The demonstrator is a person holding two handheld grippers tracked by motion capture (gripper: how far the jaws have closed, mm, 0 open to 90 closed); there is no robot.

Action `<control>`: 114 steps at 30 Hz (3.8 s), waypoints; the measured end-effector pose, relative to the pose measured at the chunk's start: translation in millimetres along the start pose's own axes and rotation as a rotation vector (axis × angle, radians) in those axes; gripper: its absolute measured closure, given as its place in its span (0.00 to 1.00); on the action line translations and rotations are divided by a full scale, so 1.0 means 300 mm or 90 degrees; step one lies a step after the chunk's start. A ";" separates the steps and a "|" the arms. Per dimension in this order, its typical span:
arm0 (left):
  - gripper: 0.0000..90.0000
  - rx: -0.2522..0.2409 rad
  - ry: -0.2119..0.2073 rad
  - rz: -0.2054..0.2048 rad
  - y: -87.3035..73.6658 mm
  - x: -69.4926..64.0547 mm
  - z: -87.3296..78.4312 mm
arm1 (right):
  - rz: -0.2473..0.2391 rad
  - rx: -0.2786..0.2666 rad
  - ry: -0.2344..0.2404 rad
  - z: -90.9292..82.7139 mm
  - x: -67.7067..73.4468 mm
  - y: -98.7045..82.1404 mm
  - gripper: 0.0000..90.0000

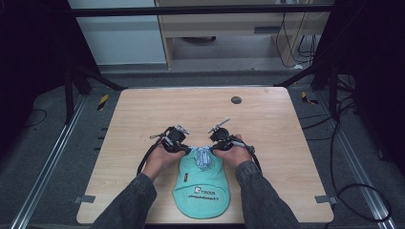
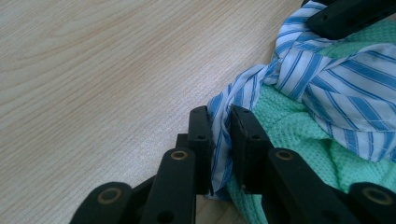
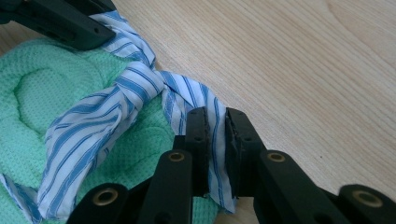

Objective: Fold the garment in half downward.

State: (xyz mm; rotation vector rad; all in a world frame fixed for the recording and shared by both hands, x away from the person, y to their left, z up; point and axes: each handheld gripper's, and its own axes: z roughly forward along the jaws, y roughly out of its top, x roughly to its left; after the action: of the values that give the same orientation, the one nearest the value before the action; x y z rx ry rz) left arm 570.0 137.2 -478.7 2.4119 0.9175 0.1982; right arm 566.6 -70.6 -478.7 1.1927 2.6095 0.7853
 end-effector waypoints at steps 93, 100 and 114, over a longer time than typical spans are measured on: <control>0.95 -0.100 0.063 0.105 0.127 -0.024 -0.233 | -0.142 -0.149 -0.066 -0.249 0.007 0.086 0.93; 0.95 -0.104 0.068 0.107 0.130 -0.023 -0.239 | -0.140 -0.153 -0.071 -0.252 0.007 0.089 0.93; 0.95 -0.112 0.076 0.113 0.144 -0.023 -0.268 | -0.144 -0.165 -0.082 -0.280 0.014 0.107 0.93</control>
State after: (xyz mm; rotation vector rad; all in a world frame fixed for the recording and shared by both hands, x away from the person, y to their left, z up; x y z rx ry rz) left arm 563.9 141.5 -387.5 2.3351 0.7040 0.4737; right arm 554.8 -83.2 -390.3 0.8327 2.3945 0.9309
